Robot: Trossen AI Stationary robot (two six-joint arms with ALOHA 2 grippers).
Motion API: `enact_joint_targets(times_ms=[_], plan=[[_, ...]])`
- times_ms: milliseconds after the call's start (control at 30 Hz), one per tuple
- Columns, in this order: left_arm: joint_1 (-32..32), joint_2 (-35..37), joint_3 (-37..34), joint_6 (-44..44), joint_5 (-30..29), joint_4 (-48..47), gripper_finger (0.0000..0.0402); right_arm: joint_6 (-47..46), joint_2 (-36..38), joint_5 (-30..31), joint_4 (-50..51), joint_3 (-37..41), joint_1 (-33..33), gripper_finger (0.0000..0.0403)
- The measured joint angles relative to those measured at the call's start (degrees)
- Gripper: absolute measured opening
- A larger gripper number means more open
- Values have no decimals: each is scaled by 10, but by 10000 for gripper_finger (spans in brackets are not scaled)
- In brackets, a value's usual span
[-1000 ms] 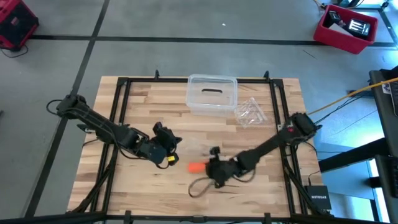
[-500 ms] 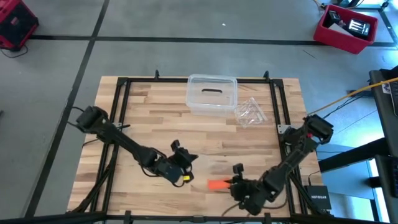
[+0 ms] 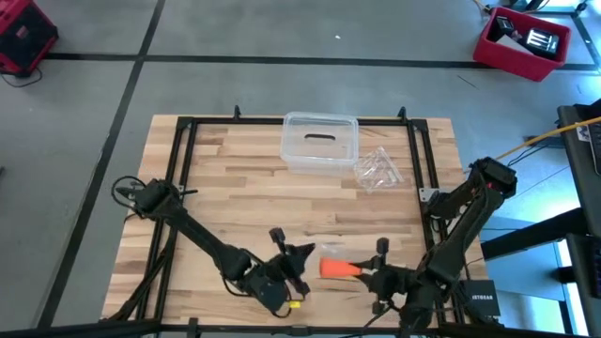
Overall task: Roll bandage
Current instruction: Put the orange rolled bandage into the transparent zip bag
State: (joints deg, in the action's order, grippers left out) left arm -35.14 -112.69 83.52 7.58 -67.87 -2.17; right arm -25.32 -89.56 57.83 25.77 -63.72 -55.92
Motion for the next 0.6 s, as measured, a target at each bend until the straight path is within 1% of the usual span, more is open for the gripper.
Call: enact_joint_targets(times_ms=[100, 200, 300, 433, 600], plan=[[4, -17, 17, -31, -4, -2, 1, 0, 6, 35, -24, 0, 5, 73], [10, -24, 18, -31, -3, -1, 1, -5, 4, 41, -38, 0, 21, 73], [11, -24, 18, -25, 1, -1, 1, -27, -4, 26, -26, 0, 41, 73], [8, -19, 18, -21, 3, -2, 1, -54, -18, 3, 7, 0, 49, 73], [6, -19, 18, -12, 4, -5, 1, -133, -24, -8, 78, 0, 49, 74]])
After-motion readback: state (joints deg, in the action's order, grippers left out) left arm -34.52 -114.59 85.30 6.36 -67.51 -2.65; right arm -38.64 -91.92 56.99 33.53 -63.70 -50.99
